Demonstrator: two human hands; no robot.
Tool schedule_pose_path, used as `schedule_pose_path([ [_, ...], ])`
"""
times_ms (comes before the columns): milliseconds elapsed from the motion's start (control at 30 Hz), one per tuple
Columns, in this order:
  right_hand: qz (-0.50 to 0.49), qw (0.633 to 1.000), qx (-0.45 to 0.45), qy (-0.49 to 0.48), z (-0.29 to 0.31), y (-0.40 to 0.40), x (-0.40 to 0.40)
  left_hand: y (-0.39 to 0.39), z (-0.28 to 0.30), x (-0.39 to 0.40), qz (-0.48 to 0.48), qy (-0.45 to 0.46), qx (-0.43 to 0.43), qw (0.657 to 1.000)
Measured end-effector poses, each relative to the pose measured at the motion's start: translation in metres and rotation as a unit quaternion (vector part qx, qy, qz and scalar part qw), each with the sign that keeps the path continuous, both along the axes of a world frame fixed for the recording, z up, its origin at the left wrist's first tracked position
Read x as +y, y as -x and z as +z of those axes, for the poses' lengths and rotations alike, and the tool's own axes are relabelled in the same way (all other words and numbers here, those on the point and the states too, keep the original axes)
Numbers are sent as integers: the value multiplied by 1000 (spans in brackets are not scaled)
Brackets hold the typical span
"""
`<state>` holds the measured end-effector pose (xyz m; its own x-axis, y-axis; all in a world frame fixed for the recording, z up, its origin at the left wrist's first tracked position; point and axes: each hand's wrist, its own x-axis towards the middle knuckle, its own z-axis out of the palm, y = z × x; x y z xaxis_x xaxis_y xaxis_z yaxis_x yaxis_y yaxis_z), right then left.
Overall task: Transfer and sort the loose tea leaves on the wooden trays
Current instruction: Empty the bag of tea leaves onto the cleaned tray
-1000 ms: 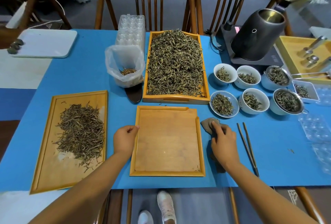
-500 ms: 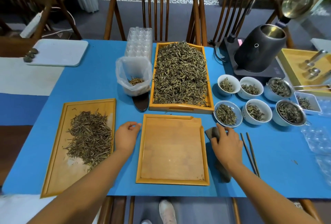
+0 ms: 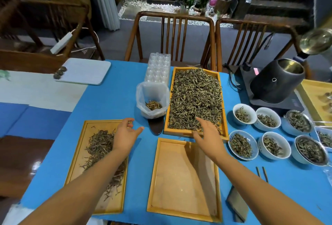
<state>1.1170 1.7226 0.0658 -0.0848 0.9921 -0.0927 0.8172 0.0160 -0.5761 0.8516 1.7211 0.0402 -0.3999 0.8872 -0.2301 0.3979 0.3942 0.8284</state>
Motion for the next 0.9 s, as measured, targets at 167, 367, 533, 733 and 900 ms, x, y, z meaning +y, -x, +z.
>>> schedule_pose_path([
  [167,71,997,28,32,-3,25,37,16,-6,24,-76,8,34,997],
  [367,198,976,-92,-15,-20,42,80,35,-28,53,-184,47,129,973],
  [533,268,931,-224,-110,-31,60,107,34,-34,79,-239,65,206,947],
  [733,274,927,-237,-98,-40,74,123,21,-37,101,-256,38,72,963],
  [900,276,928,-237,-76,-45,77,128,15,-38,105,-244,25,-11,969],
])
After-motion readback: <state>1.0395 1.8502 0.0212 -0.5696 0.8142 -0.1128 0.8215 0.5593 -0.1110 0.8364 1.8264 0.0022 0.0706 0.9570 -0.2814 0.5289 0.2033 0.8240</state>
